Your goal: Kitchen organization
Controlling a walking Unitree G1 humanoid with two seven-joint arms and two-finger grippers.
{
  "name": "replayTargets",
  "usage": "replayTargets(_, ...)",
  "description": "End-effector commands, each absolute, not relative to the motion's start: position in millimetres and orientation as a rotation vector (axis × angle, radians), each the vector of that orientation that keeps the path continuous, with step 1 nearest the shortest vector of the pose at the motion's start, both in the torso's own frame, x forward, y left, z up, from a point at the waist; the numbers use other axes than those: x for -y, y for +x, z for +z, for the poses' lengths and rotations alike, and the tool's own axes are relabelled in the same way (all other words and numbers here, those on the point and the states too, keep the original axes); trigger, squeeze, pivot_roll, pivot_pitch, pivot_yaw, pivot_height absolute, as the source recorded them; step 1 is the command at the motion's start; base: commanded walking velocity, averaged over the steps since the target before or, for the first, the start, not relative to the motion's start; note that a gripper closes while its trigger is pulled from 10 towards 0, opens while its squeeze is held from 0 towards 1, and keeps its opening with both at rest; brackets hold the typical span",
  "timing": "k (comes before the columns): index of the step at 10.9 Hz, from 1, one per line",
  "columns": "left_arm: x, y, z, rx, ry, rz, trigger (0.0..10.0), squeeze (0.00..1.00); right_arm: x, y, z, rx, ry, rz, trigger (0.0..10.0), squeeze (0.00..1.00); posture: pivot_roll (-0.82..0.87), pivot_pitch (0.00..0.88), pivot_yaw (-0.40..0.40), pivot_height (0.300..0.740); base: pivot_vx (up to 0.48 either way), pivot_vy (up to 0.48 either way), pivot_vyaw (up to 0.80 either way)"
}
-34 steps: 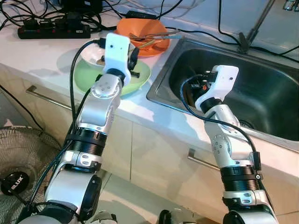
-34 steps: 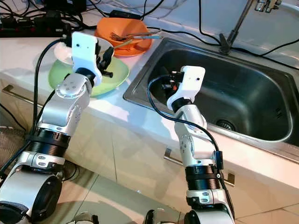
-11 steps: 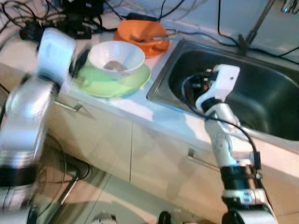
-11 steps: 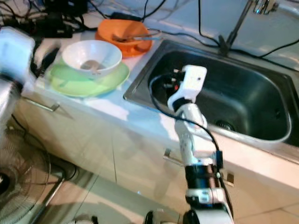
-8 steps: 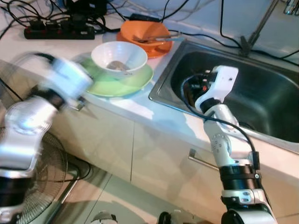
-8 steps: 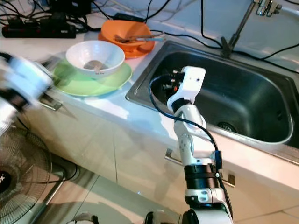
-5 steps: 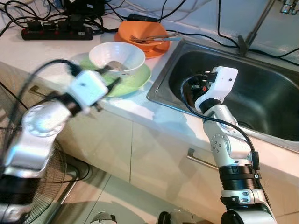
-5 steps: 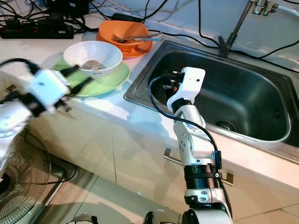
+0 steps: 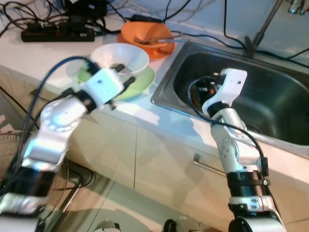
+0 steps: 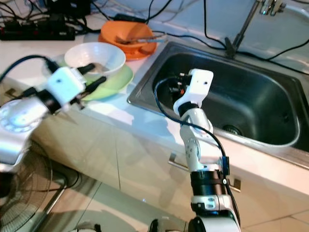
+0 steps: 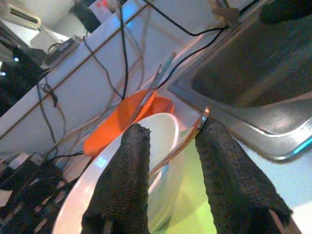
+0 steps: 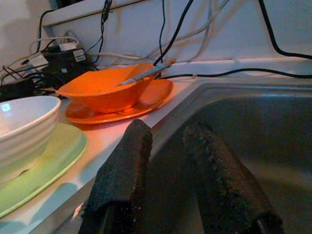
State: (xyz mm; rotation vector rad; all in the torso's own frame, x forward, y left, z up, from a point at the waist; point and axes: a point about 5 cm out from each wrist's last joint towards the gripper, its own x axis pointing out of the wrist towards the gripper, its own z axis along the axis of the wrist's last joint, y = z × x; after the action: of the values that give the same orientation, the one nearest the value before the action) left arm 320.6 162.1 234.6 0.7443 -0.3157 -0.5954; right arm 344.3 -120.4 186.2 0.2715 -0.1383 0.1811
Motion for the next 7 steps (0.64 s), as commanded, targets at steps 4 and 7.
replayTargets(4, -150, 330, 236, 0.333, 0.766, -0.619, 10.0, 0.0, 126, 345, 189, 0.152, 0.272, 0.153, 10.0, 0.0, -0.01, 0.048, -0.071, 0.719, 0.0, 0.0, 0.0)
replayTargets(7, -142, 339, 234, 0.321, 0.781, -0.613, 10.0, 0.0, 126, 344, 189, 0.15, 0.274, 0.151, 10.0, 0.0, -0.01, 0.054, -0.069, 0.719, 0.0, 0.0, 0.0)
